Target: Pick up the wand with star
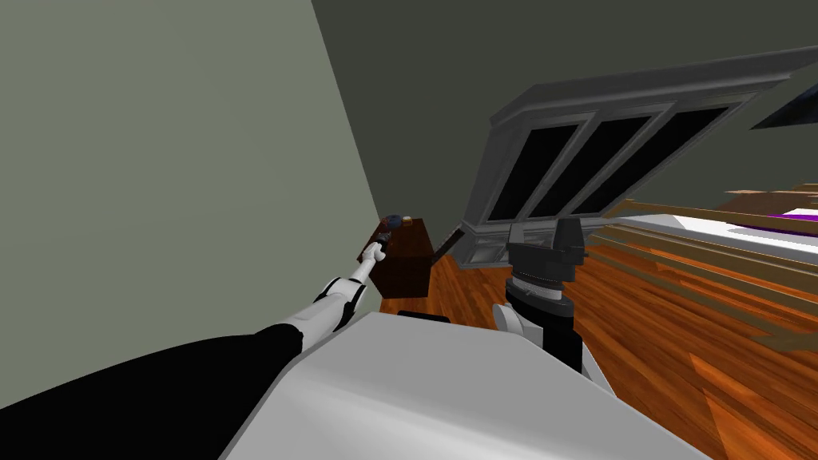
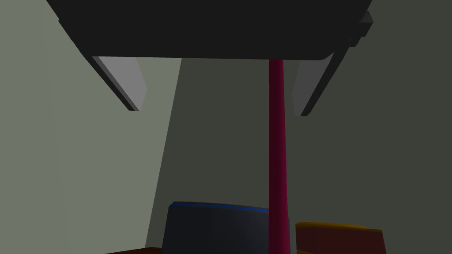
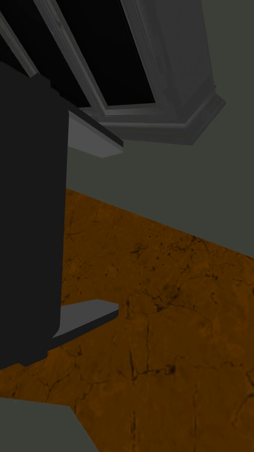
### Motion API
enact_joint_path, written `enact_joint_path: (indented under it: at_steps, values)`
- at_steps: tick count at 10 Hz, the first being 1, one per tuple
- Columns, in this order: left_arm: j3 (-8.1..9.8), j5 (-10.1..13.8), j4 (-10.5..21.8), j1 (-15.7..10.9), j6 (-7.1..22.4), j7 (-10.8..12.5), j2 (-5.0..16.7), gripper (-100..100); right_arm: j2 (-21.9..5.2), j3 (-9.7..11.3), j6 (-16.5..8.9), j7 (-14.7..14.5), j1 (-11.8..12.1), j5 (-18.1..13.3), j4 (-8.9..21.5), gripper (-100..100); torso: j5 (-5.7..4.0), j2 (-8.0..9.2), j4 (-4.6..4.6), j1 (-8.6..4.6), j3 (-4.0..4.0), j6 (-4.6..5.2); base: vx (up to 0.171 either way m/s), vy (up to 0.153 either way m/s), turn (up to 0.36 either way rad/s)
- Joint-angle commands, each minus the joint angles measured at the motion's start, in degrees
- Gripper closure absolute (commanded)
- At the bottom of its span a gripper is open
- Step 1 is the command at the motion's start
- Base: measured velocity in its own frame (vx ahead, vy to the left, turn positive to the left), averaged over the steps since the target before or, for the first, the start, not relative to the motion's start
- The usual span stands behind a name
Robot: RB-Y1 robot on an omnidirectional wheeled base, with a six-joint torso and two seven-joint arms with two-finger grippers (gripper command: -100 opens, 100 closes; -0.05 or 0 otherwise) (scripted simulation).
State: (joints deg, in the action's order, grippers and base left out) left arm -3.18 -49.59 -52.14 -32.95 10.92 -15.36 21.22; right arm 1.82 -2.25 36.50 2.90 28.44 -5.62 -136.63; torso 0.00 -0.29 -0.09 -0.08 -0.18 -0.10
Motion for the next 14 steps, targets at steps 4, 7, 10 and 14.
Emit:
enact_joint_path:
  at_steps: [4,7,10,14]
  values:
    - [5.22,3.18,6.31,-4.01,-6.86,-7.37,-2.29,-100,0.0,0.0,0.0,0.0,-0.01,0.0,0.0,0,0.02,0.05,0.0,0.09,0.02,0.06,0.021,-0.039,0.1]
    - [5.7,3.18,7.97,-4.01,-9.32,-11.03,-2.29,-100,0.0,0.01,0.0,0.0,-0.01,0.0,0.0,0,0.0,0.03,-0.02,0.0,0.0,0.04,0.014,-0.042,0.061]
    - [8.94,5.97,12.28,-6.49,-14.34,-16.44,-3.67,-100,0.0,0.01,0.0,0.0,-0.01,0.0,0.0,0,-0.01,0.0,-0.02,-0.04,-0.01,0.02,0.019,-0.053,0.145]
    - [12.18,8.75,16.58,-8.97,-19.34,-21.82,-5.05,-100,0.0,0.01,0.0,0.0,-0.01,0.0,0.0,0,-0.02,0.01,-0.02,-0.07,-0.01,0.04,0.014,-0.046,0.105]
